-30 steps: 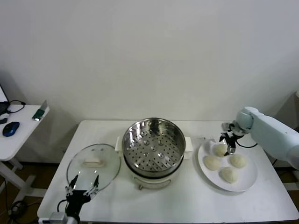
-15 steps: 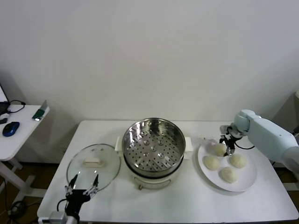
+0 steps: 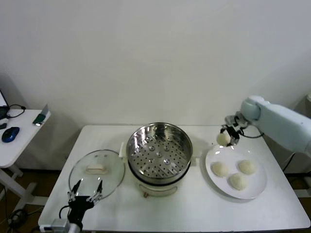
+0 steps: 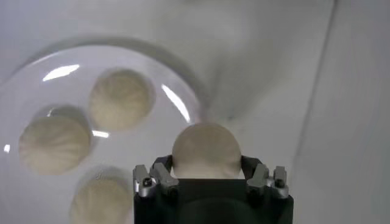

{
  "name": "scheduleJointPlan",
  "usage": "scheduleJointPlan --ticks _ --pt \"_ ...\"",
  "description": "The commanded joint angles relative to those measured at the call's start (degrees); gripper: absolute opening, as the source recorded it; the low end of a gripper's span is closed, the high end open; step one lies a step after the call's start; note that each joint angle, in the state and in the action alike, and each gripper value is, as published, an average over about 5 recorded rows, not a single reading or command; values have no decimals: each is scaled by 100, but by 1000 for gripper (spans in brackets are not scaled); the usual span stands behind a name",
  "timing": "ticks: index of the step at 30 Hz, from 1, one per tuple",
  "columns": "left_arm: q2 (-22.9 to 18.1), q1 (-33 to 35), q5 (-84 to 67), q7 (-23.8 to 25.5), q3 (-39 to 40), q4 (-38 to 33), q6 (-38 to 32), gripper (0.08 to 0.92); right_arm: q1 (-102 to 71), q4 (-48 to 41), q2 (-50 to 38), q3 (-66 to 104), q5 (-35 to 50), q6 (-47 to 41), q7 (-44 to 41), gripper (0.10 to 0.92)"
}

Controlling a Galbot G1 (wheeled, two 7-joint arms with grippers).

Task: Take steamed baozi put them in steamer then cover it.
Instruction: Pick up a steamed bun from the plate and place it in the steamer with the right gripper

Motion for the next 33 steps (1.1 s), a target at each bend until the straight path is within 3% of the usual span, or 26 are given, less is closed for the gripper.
scheduleJointPlan --ticks 1,8,19,33 --pt "5 -8 10 0 12 4 2 823 2832 1897 616 -1445 818 1436 -159 721" --pt "9 -71 23 -3 14 27 -10 823 2493 2681 1602 -1186 524 1774 19 721" --pt "-26 -155 23 -11 -11 34 -22 823 848 1227 2502 -1124 -977 2249 339 721" --pt "-24 -150 74 -7 29 99 -61 823 -167 -302 2869 -856 -1649 2408 635 721"
